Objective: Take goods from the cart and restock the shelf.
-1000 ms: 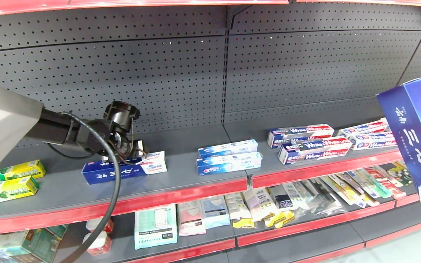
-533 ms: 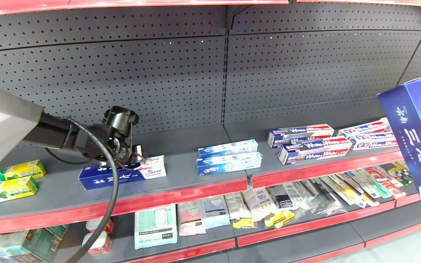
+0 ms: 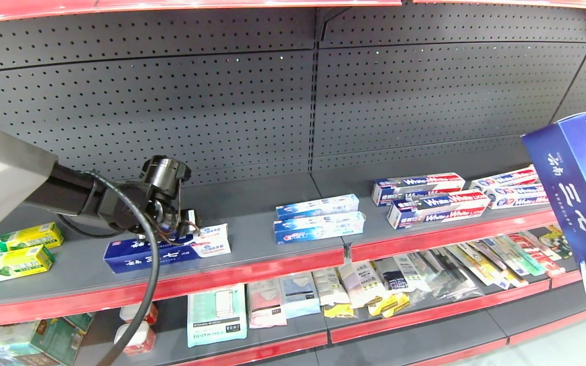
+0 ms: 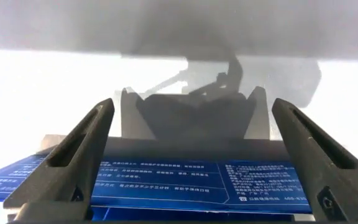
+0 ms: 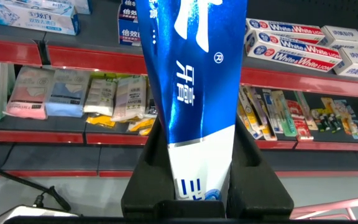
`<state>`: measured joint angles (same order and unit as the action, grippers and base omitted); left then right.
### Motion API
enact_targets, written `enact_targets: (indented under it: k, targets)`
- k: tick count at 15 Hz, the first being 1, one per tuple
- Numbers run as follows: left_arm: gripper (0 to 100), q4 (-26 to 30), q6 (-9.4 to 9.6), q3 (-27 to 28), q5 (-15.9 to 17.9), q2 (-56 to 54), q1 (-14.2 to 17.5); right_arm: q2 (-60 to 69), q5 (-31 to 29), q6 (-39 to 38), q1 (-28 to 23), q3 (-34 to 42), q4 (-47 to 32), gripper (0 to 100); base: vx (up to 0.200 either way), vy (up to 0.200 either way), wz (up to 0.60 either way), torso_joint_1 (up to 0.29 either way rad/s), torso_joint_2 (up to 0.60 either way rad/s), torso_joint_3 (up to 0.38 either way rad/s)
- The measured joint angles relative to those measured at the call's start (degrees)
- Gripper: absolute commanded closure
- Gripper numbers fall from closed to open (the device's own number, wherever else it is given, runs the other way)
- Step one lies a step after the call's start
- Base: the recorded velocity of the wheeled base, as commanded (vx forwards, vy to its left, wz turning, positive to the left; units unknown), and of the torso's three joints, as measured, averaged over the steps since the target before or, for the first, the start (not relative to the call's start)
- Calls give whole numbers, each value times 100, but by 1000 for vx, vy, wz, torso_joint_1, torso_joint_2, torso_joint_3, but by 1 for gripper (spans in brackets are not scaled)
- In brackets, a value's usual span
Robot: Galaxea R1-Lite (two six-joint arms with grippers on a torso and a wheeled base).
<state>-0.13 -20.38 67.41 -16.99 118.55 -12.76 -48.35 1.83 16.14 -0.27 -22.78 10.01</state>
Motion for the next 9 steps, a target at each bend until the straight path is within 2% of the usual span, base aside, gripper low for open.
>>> enact_targets:
  k: [5,9]
  targets:
    - [0,-5,9,-46,20,-107,6,-10,0,0,0,10,-2,100,0,0,0,0,0,0]
    - [0,-363,18,-7,191,-127,-55,1,-2,0,0,21,0,100,0,0,0,0,0,0]
